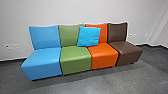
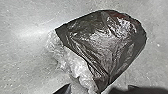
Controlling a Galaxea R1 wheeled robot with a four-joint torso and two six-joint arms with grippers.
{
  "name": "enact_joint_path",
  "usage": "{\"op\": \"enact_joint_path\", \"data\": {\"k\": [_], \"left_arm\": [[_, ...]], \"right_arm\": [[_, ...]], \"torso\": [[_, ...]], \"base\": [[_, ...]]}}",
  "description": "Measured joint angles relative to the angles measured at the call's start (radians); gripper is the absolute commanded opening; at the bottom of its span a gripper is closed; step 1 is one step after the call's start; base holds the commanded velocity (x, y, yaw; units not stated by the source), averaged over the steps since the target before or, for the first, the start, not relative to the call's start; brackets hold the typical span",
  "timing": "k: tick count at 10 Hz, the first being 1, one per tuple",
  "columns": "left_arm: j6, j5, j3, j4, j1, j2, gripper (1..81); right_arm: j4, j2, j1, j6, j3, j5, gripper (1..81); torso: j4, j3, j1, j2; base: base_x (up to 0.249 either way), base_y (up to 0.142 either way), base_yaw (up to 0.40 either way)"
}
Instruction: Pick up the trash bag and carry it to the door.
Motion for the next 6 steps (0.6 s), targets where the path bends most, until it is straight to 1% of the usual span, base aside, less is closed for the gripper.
{"op": "enact_joint_path", "data": {"k": [3, 6], "left_arm": [[0.0, 0.022, -0.074, 0.0, 0.009, 0.062, 81.1], [0.0, 0.05, -0.085, -0.001, -0.023, 0.093, 81.1]], "right_arm": [[0.0, 0.0, -0.001, 0.0, 0.0, -0.002, 81.1], [0.0, -0.001, -0.005, 0.0, 0.001, -0.006, 81.1]], "torso": [[0.0, 0.0, 0.068, -0.11], [0.0, 0.0, 0.138, -0.223]], "base": [[0.0, 0.0, 0.0], [0.0, 0.0, 0.0]]}}
